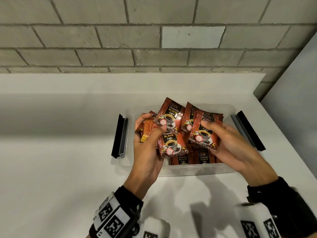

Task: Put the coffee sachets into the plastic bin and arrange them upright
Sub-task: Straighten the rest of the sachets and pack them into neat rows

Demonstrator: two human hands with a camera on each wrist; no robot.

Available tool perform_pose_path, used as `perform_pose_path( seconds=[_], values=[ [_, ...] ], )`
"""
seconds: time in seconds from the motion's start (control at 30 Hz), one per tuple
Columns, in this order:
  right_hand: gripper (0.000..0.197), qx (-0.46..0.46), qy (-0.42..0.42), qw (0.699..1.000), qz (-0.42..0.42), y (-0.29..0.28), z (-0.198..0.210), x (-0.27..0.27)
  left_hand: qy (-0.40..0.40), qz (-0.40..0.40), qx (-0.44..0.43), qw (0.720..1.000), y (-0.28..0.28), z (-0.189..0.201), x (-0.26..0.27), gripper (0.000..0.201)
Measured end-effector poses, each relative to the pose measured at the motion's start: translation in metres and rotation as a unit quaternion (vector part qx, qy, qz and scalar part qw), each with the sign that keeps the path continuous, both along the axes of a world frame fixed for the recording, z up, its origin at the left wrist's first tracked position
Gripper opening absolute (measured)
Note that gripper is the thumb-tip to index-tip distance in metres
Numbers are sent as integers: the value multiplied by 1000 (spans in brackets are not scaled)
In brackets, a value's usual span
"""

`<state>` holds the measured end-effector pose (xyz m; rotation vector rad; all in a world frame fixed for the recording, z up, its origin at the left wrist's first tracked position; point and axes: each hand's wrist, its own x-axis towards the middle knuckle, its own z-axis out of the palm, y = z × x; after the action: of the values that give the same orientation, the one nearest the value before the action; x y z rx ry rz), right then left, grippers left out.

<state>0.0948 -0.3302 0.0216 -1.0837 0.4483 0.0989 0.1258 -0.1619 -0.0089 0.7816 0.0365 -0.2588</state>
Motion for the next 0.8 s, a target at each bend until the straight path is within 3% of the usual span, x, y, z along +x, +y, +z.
perform_pose_path(
  seconds=[0.17, 0.37, 0.57, 0.7, 0.8],
  values=[
    [38, 26, -3, 999, 41, 7, -3, -1, -7, -11, 19, 1000, -2, 3, -2, 46],
    [29, -18, -12, 999, 48, 3, 4, 10, -27, -56, 49, 997, -2, 3, -2, 48],
    [42, -43, -11, 999, 26, -6, 9, 10, -44, -56, 25, 997, 1, 5, 1, 48],
    [27, -88, 20, 992, 93, -5, 3, -4, -49, -27, 5, 998, 3, 3, 3, 49],
    [39, -104, 34, 986, 127, 3, -7, -11, -47, -14, -8, 999, 1, 1, 4, 48]
  ],
)
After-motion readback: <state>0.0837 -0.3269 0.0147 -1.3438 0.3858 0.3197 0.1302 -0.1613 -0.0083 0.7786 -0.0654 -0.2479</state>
